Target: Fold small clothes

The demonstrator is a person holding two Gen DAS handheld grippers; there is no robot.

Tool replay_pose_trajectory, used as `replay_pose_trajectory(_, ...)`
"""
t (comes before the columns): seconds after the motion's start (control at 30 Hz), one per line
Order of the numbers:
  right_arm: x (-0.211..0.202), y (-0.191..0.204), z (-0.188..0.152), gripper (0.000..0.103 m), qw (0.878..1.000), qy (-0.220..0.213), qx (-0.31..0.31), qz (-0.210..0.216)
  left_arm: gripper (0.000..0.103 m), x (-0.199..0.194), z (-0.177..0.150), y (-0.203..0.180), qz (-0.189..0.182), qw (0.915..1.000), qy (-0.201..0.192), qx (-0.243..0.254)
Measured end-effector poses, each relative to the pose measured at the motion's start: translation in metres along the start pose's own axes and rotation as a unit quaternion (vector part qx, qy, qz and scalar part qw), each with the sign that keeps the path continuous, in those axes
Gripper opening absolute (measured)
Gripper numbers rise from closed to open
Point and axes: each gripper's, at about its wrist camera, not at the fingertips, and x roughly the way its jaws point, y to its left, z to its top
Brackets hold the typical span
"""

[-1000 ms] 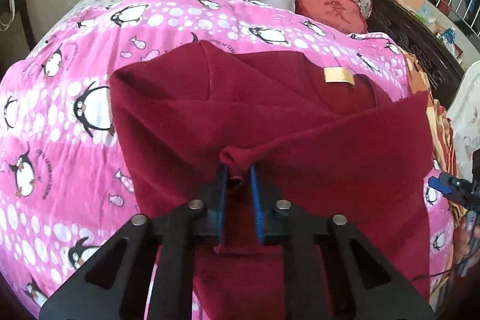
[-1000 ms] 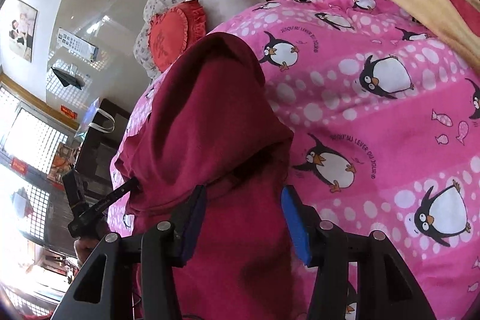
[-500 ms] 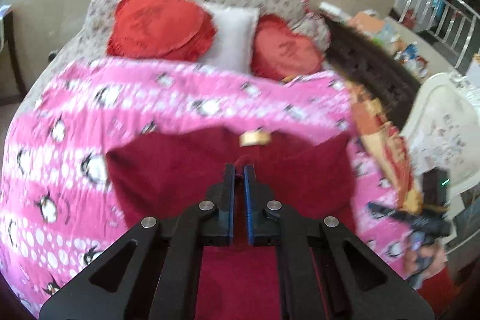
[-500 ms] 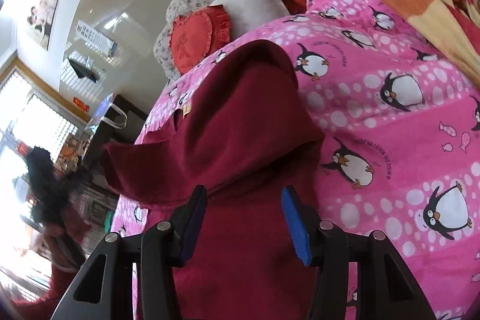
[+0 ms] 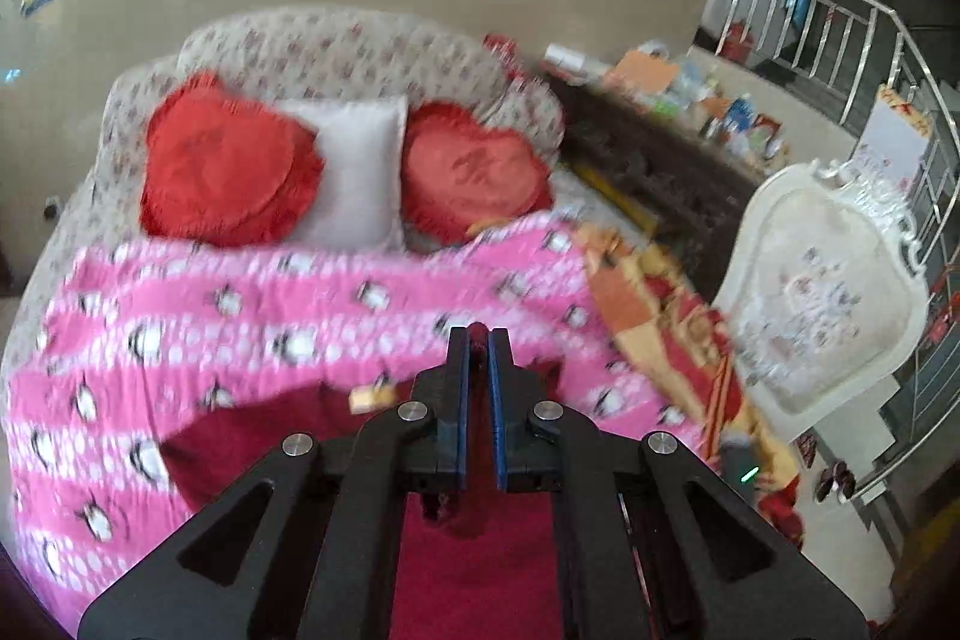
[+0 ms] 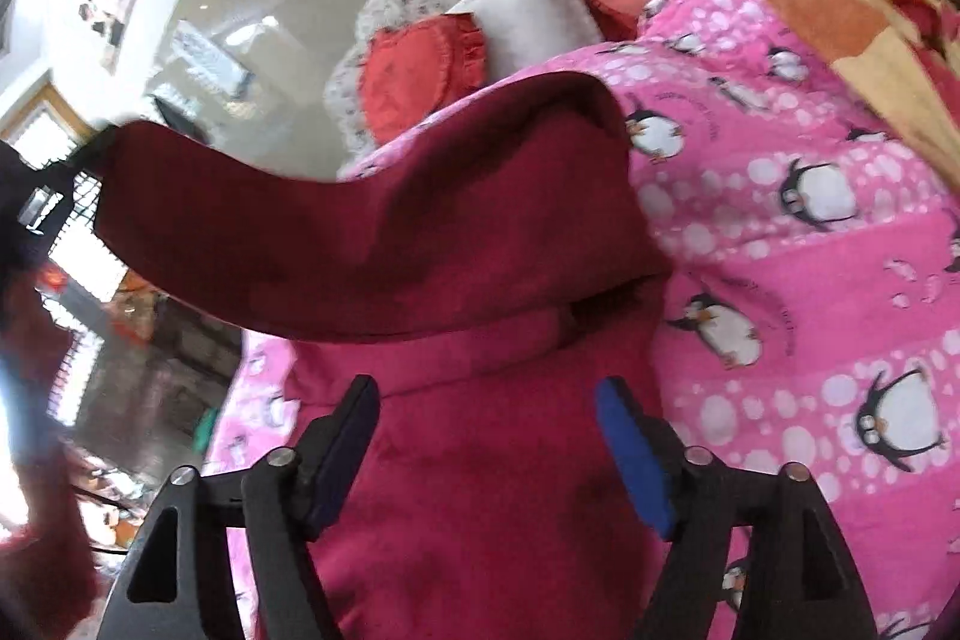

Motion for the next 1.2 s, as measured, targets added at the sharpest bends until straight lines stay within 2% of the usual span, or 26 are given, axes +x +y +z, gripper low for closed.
replay_pose_trajectory(0.1, 0.003, 0.012, 0.0, 0.073, 0.998, -0.011, -0.046, -0.034, 0.005, -0.017, 0.031, -0.021, -0.014, 0.9996, -0.021, 0.013)
replay_pose_trajectory(0.17, 0.005, 0.022, 0.0, 0.076, 0.994, -0.034, -0.078, -0.071, 0.005, -0.022, 0.048, -0.034, -0.025, 0.9992, -0.026, 0.018)
replay_pose_trajectory(0.23, 0.011, 0.029, 0.004, 0.084, 0.987, -0.061, -0.096, -0.11, 0.005, -0.025, 0.059, -0.046, -0.035, 0.9987, -0.029, 0.024)
replay_pose_trajectory(0.33, 0.025, 0.03, 0.019, 0.085, 0.972, -0.106, -0.103, -0.185, 0.005, -0.026, 0.072, -0.069, -0.045, 0.9975, -0.034, 0.042)
replay_pose_trajectory(0.37, 0.027, 0.028, 0.023, 0.083, 0.969, -0.114, -0.1, -0.195, 0.005, -0.025, 0.074, -0.076, -0.047, 0.9972, -0.034, 0.047)
replay_pose_trajectory(0.4, 0.029, 0.023, 0.029, 0.075, 0.967, -0.126, -0.088, -0.202, 0.005, -0.024, 0.076, -0.082, -0.049, 0.9968, -0.035, 0.052)
replay_pose_trajectory(0.43, 0.027, 0.013, 0.036, 0.037, 0.972, -0.136, -0.065, -0.18, 0.005, -0.023, 0.077, -0.085, -0.05, 0.9967, -0.034, 0.054)
replay_pose_trajectory(0.47, 0.022, 0.004, 0.042, 0.011, 0.979, -0.136, -0.039, -0.145, 0.005, -0.022, 0.078, -0.087, -0.051, 0.9966, -0.033, 0.056)
replay_pose_trajectory(0.5, 0.012, -0.01, 0.049, 0.011, 0.983, -0.143, 0.0, -0.115, 0.005, -0.02, 0.079, -0.088, -0.052, 0.9966, -0.032, 0.055)
replay_pose_trajectory(0.53, -0.008, -0.024, 0.054, 0.007, 0.979, -0.173, 0.036, -0.102, 0.005, -0.019, 0.081, -0.087, -0.053, 0.9967, -0.032, 0.053)
replay_pose_trajectory(0.6, -0.033, -0.037, 0.057, 0.006, 0.974, -0.198, 0.059, -0.091, 0.005, -0.017, 0.082, -0.08, -0.059, 0.9968, -0.033, 0.043)
replay_pose_trajectory(0.67, -0.052, -0.045, 0.057, 0.006, 0.974, -0.2, 0.071, -0.077, 0.005, -0.015, 0.078, -0.071, -0.067, 0.9968, -0.032, 0.029)
replay_pose_trajectory(0.8, -0.055, -0.035, 0.037, 0.006, 0.983, -0.154, 0.007, -0.104, 0.005, -0.005, 0.055, -0.04, -0.062, 0.9979, -0.016, 0.0)
replay_pose_trajectory(0.93, -0.037, -0.025, 0.012, 0.006, 0.988, -0.099, -0.053, -0.11, 0.004, 0.007, 0.009, 0.013, -0.022, 0.9989, 0.016, -0.038)
replay_pose_trajectory(1.0, -0.025, -0.024, 0.005, 0.006, 0.988, -0.07, -0.08, -0.113, 0.005, 0.019, -0.022, 0.045, 0.021, 0.9979, 0.034, -0.05)
replay_pose_trajectory(1.07, -0.008, -0.023, 0.0, 0.012, 0.99, -0.005, -0.094, -0.106, 0.004, 0.034, -0.052, 0.075, 0.048, 0.994, 0.063, -0.075)
replay_pose_trajectory(1.1, -0.005, -0.027, -0.001, 0.014, 0.991, 0.013, -0.091, -0.099, 0.004, 0.043, -0.069, 0.092, 0.06, 0.9908, 0.08, -0.091)
replay_pose_trajectory(1.17, -0.012, -0.029, -0.003, 0.029, 0.994, 0.014, -0.079, -0.08, 0.004, 0.061, -0.102, 0.124, 0.074, 0.9827, 0.113, -0.127)
replay_pose_trajectory(1.2, -0.019, -0.033, -0.002, 0.044, 0.996, 0.005, -0.06, -0.064, 0.004, 0.067, -0.115, 0.136, 0.078, 0.979, 0.124, -0.142)
